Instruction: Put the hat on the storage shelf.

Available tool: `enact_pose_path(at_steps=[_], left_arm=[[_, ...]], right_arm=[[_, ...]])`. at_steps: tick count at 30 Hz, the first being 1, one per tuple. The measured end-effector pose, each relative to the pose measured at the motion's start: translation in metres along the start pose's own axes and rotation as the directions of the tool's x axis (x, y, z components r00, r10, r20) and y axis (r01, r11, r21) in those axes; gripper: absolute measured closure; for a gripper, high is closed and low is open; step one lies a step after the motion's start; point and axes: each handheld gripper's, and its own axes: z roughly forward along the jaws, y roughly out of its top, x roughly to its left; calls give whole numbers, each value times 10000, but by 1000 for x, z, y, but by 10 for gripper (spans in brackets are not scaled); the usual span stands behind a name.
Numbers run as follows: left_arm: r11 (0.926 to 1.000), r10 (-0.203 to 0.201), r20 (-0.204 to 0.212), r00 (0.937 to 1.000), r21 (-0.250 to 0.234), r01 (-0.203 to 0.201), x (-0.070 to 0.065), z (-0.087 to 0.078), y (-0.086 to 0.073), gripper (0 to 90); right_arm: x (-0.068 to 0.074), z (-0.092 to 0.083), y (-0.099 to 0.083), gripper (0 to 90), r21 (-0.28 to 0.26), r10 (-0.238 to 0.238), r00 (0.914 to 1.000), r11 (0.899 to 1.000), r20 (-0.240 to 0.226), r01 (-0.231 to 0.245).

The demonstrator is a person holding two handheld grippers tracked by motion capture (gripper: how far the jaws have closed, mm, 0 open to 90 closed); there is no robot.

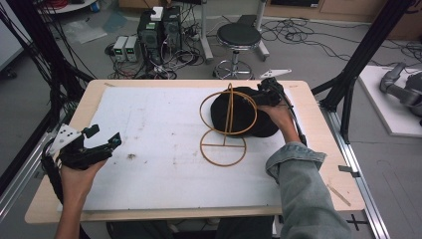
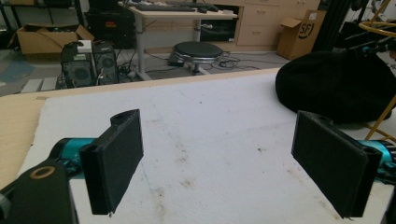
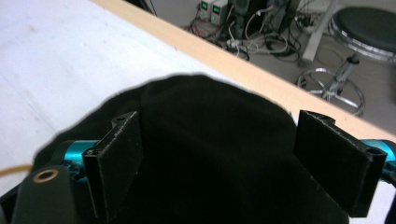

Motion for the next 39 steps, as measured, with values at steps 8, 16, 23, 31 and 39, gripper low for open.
enact_pose_path(at_steps=[8, 16, 23, 31, 39], left_arm=[[10000, -44, 129, 9999, 15, 44, 0, 3, 0, 174], [10000, -70, 143, 9999, 0, 70, 1, 1, 0, 175], [9999, -125, 93, 9999, -47, 125, 2, -1, 1, 177], [9998, -138, 66, 9999, -124, 139, 2, -3, 2, 178], [9998, -175, 42, 9998, -124, 176, 3, -3, 2, 178]], right_arm=[[5, 8, -5, 238, 519, -436, 9990, 9977, 44, 433], [10, 10, -4, 561, 1063, -835, 9964, 9908, -110, 842], [13, 5, 0, 830, 929, -1105, 9939, 9896, 31, 1098], [15, -4, 6, 868, 510, -1087, 9937, 9929, 274, 1072], [8, -23, 10, 870, -9, -786, 9942, 9969, 732, 789]])
